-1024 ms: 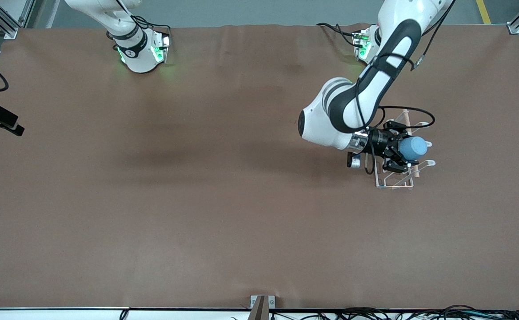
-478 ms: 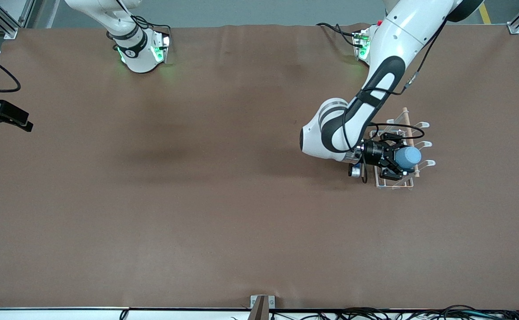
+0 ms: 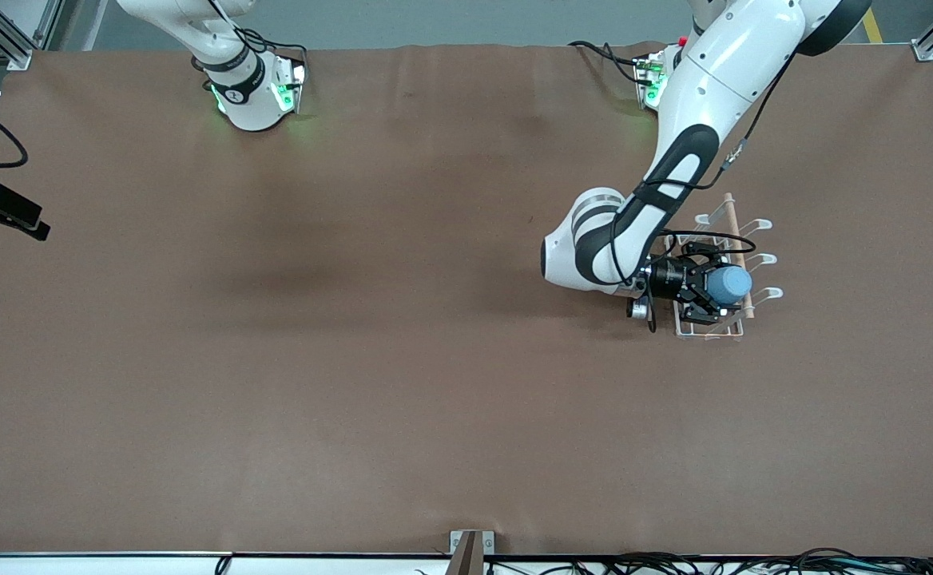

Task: Hang cup on cup holder
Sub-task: 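Open the left gripper and release the cup on the hook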

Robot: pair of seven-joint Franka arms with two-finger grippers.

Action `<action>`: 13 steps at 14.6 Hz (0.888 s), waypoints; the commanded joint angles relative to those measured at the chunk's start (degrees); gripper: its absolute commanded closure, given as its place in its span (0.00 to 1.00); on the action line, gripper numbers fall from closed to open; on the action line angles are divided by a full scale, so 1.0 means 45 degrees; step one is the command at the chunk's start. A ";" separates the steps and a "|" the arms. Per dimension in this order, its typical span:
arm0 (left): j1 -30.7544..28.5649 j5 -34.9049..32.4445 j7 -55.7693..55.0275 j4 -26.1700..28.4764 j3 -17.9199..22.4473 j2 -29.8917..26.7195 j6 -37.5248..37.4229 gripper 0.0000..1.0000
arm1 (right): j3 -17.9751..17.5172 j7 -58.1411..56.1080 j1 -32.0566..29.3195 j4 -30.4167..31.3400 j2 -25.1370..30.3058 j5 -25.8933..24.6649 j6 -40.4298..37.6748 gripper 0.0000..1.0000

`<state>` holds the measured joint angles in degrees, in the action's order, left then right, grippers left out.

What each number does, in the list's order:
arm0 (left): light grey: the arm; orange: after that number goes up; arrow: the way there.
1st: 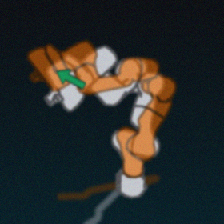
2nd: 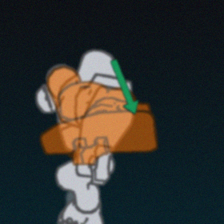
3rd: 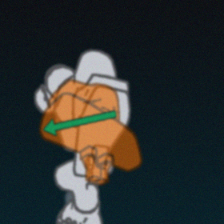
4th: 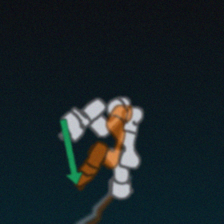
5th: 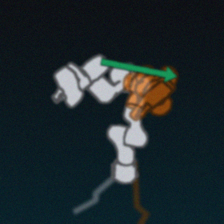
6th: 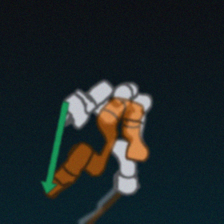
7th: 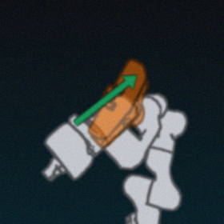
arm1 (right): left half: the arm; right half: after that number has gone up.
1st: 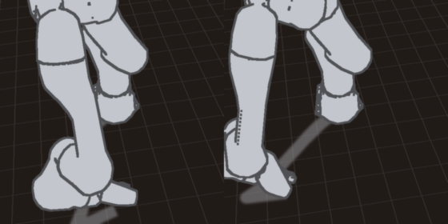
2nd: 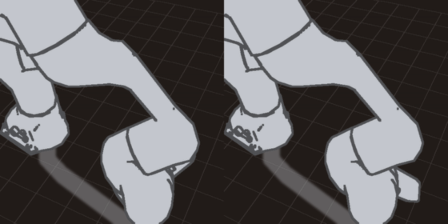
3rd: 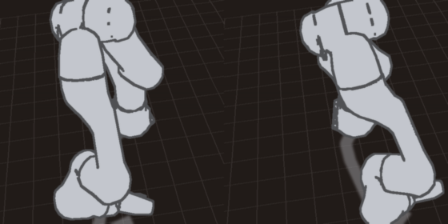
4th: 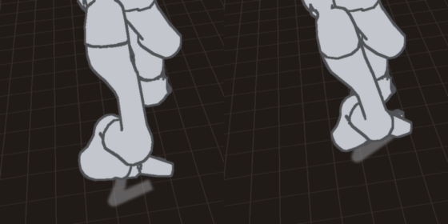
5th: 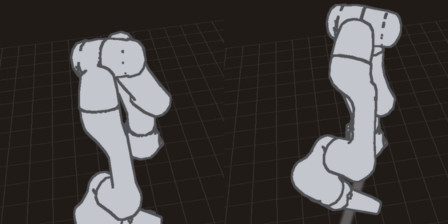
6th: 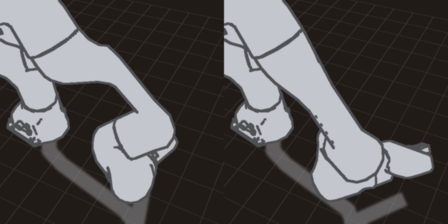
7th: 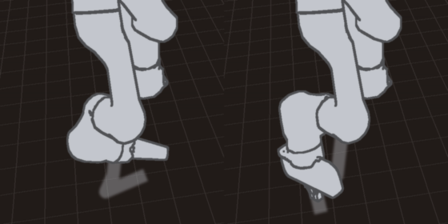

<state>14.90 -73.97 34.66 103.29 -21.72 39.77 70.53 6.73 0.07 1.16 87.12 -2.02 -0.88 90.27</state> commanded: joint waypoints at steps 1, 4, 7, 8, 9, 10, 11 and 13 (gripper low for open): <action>-0.0244 0.0049 -0.0493 -0.0199 -0.0056 -0.0088 -0.0147 0.26 | -0.0188 0.0043 -0.0259 0.0328 0.0311 -0.0078 0.0154 0.00; -0.0537 0.1278 -0.1061 -0.1036 -0.0134 -0.0517 0.0243 0.00 | -0.0188 0.0043 -0.0200 0.0308 0.0311 -0.0078 0.0154 0.00; -0.0556 0.1806 -0.1140 -0.1292 -0.0134 -0.0790 0.0224 0.00 | -0.0227 0.0043 -0.0180 0.0289 0.0311 -0.0078 0.0134 0.00; -0.0692 0.1963 -0.1159 -0.1293 -0.0154 -0.1120 0.0456 0.00 | -0.0227 0.0043 -0.0180 0.0289 0.0311 -0.0078 0.0154 0.00; -0.0867 0.2196 -0.1179 -0.1255 -0.0135 -0.1510 0.1213 0.00 | -0.0227 0.0043 -0.0180 0.0289 0.0311 -0.0078 0.0135 0.00; -0.0908 0.2547 -0.1217 -0.1274 -0.0076 -0.1804 0.1820 0.00 | -0.0227 0.0043 -0.0180 0.0289 0.0311 -0.0078 0.0096 0.00; -0.0986 0.2956 -0.1489 -0.1545 0.0040 -0.2077 0.2251 0.00 | -0.0227 0.0043 -0.0180 0.0289 0.0311 -0.0078 0.0076 0.00; -0.1298 0.4843 -0.3007 -0.2889 0.0761 -0.2508 0.3015 0.00 | -0.0227 0.0043 -0.0180 0.0289 0.0311 -0.0078 0.0134 0.00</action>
<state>10.69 -59.21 24.78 94.34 -20.42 31.53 80.97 6.37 0.06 0.88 87.12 -1.96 -0.88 90.35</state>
